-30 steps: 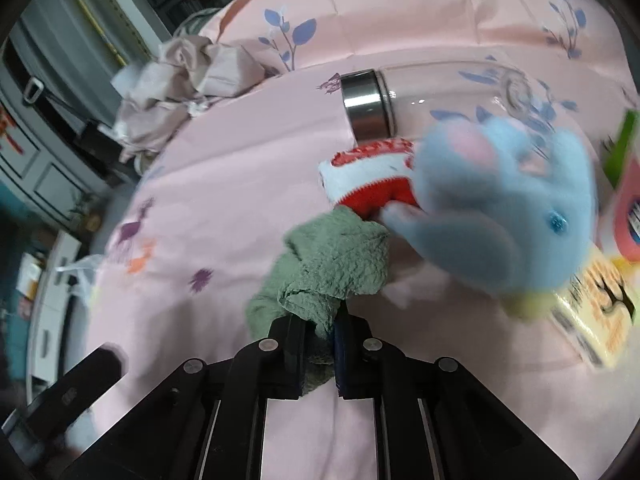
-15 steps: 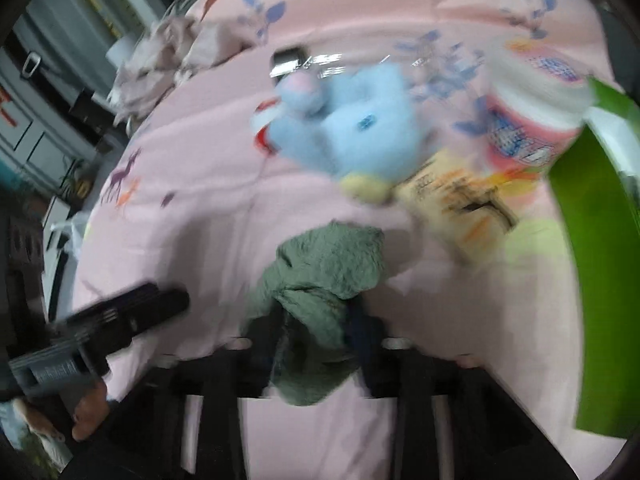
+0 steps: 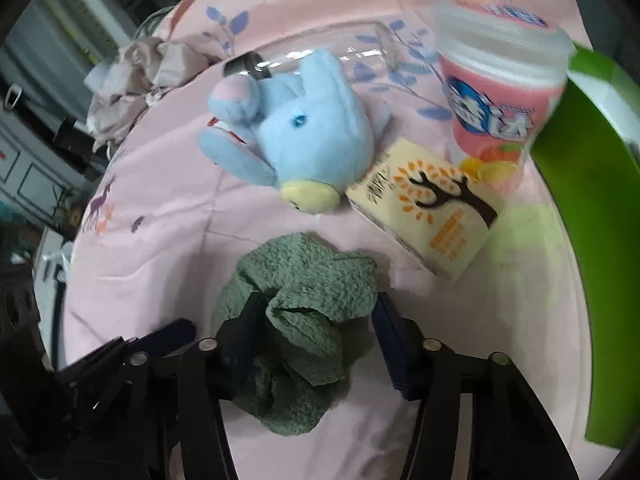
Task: Organize soft objects
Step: 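Grasp the green crumpled cloth with the right gripper, then lift the green cloth with the right gripper toward the box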
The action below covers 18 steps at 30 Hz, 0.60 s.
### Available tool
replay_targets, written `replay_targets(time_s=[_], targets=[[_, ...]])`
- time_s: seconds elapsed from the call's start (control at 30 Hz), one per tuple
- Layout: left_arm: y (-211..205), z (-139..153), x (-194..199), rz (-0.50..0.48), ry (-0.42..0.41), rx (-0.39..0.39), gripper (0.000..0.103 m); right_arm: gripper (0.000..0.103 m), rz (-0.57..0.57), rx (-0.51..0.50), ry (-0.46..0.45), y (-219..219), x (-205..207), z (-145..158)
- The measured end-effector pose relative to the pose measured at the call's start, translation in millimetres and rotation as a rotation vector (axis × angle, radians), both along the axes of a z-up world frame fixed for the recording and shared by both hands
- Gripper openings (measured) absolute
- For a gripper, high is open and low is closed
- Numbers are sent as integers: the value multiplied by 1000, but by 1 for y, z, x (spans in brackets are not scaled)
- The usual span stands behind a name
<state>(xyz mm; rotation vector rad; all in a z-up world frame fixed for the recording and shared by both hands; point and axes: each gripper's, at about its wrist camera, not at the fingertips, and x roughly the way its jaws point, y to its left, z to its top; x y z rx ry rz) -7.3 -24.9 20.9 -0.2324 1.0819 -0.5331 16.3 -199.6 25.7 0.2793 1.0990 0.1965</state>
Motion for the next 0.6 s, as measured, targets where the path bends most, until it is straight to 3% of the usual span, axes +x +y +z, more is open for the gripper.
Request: replay_targets(time_s=[0.17, 0.23, 0.37, 0.5, 0.6], targets=[[-14, -4, 6, -29, -38, 41, 40, 27, 20, 105, 27, -2, 3, -5], [-20, -5, 6, -54, -73, 59, 28, 26, 23, 117, 32, -4, 4, -7], [-20, -3, 5, -73, -92, 60, 19, 25, 44, 130, 32, -5, 2, -3], [-33, 19, -2, -69, -125, 85, 17, 24, 46, 129, -14, -10, -6, 13], [-39, 43, -10, -63, -179, 61, 17, 24, 42, 107, -118, -19, -19, 42]])
